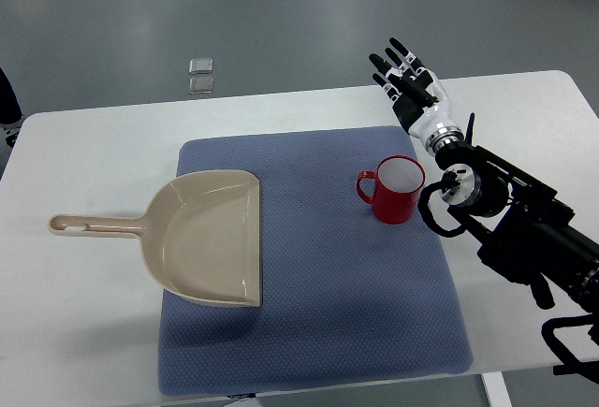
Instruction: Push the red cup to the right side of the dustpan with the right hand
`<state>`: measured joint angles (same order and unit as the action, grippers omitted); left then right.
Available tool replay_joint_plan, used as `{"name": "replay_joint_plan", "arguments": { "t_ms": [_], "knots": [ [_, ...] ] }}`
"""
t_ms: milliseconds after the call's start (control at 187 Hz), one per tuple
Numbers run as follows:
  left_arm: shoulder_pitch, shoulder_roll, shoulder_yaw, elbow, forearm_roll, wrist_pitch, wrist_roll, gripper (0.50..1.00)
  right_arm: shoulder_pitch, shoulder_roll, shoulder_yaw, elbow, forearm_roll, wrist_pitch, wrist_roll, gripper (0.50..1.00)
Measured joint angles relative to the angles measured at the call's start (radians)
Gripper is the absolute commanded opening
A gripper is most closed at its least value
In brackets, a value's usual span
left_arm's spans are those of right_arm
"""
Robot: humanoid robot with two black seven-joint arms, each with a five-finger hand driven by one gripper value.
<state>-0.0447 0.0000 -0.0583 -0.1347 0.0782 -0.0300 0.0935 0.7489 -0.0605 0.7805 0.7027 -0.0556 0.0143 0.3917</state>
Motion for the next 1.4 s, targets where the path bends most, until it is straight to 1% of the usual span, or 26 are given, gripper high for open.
{"name": "replay_joint_plan", "arguments": {
  "t_ms": [278,540,797,1231,1402],
  "knots": [
    [0.008,0.000,-0.005,0.012,0.000,0.001,0.000,1.000,0.001,0.001,0.000,0.000,0.000,0.001,0.000,0.928],
    [0.013,0.000,-0.004,0.002,0.001,-0.010,0.000,1.000,0.001,-0.006,-0.005,0.000,-0.001,0.003,0.000,0.928],
    [0.012,0.000,-0.003,0.005,0.000,-0.002,0.000,1.000,0.001,-0.013,-0.009,0.002,-0.001,0.004,0.001,0.928],
    [0.012,0.000,-0.003,0.007,0.000,-0.002,0.000,1.000,0.020,-0.043,-0.012,0.001,-0.002,0.001,0.001,0.928],
    [0.012,0.000,-0.003,0.003,0.000,-0.002,0.000,1.000,0.019,-0.048,-0.020,0.012,-0.046,0.005,0.001,0.928]
  ]
}}
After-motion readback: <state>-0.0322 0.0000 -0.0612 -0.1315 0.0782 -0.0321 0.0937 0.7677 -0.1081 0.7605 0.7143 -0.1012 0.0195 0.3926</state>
